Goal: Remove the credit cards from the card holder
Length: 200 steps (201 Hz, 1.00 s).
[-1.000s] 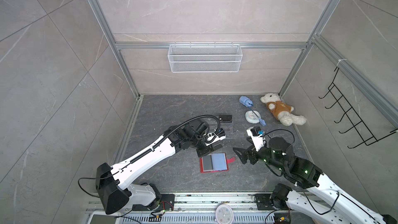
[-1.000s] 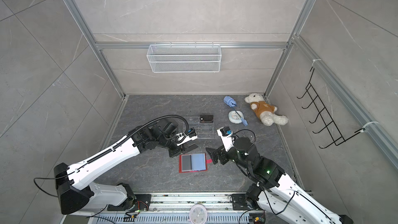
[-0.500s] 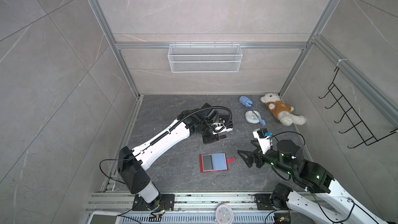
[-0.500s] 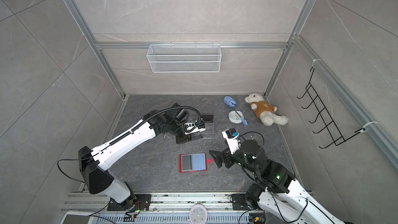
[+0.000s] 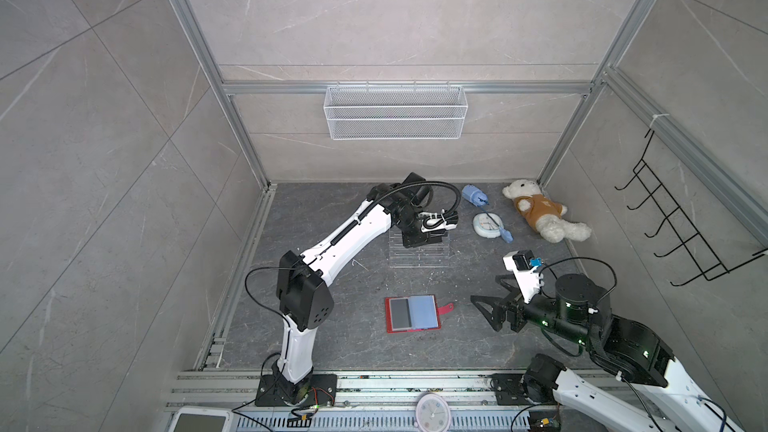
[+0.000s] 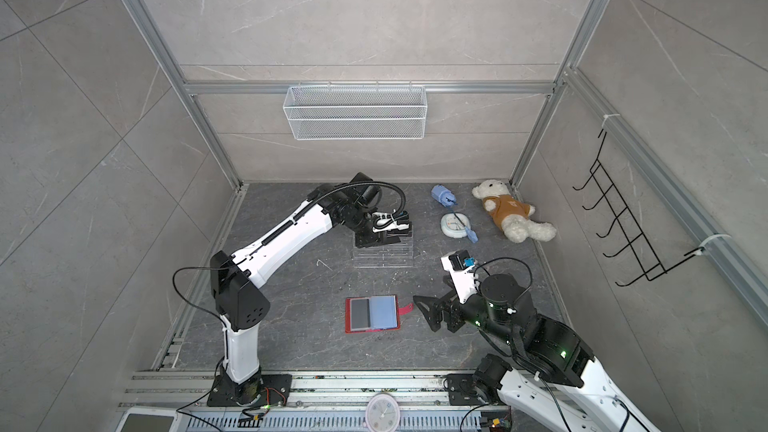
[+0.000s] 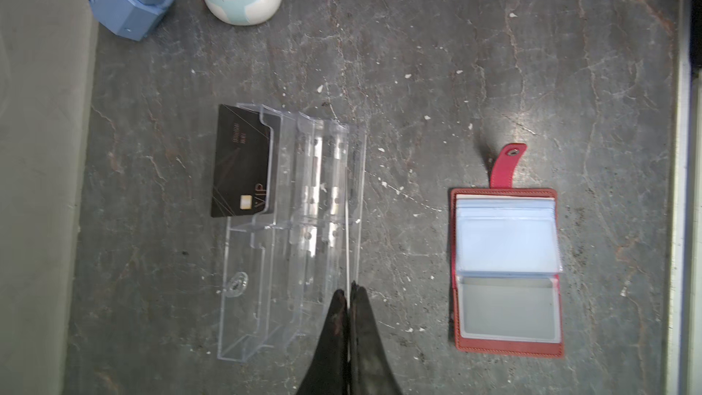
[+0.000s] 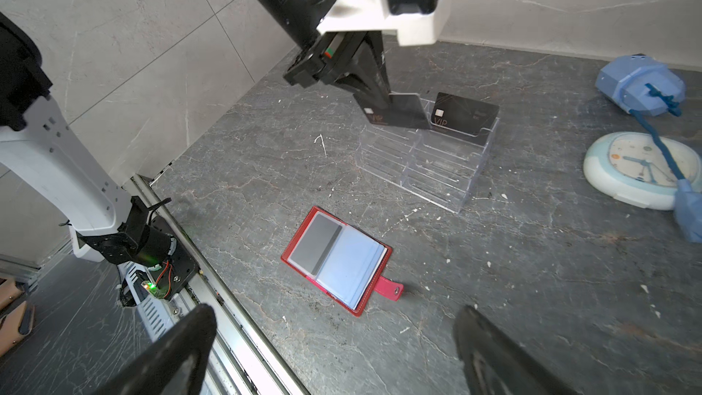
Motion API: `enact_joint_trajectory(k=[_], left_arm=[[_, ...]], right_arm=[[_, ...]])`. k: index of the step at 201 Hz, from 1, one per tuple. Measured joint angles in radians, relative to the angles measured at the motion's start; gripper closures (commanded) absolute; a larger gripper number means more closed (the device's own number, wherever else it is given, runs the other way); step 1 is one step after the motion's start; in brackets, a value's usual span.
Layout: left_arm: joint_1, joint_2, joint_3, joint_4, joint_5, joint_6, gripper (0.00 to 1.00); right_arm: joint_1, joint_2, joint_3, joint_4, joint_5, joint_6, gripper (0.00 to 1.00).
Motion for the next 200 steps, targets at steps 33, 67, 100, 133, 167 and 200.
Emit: enact_joint_trajectory(k=[33, 67, 100, 133, 167, 200], left_arm=[[0.001, 0.103, 0.132, -0.022, -0.038, 0.048, 1.00], [0.001, 0.190, 0.224, -0.042, -0.063, 0.085, 1.00], [0.002, 0.257, 0.291, -0.042, -0.089, 0.106, 1.00], [0.002, 0.294, 0.314, -0.042, -0.110, 0.115, 1.00], [0.002, 0.330, 0.381, -0.040, -0.127, 0.117, 1.00], [0.002, 0.364, 0.402, -0.039, -0.132, 0.117, 1.00]], right_arm=[[0.000, -0.002, 0.000, -0.031, 0.023, 0.012, 0.00], [0.000, -0.014, 0.000, -0.044, 0.052, 0.019, 0.00], [0.000, -0.041, 0.000, -0.049, 0.069, 0.023, 0.00], [0.000, -0.050, 0.000, -0.050, 0.068, 0.030, 0.00], [0.000, -0.050, -0.008, -0.048, 0.068, 0.035, 0.00], [0.000, -0.050, -0.030, -0.045, 0.068, 0.038, 0.00]])
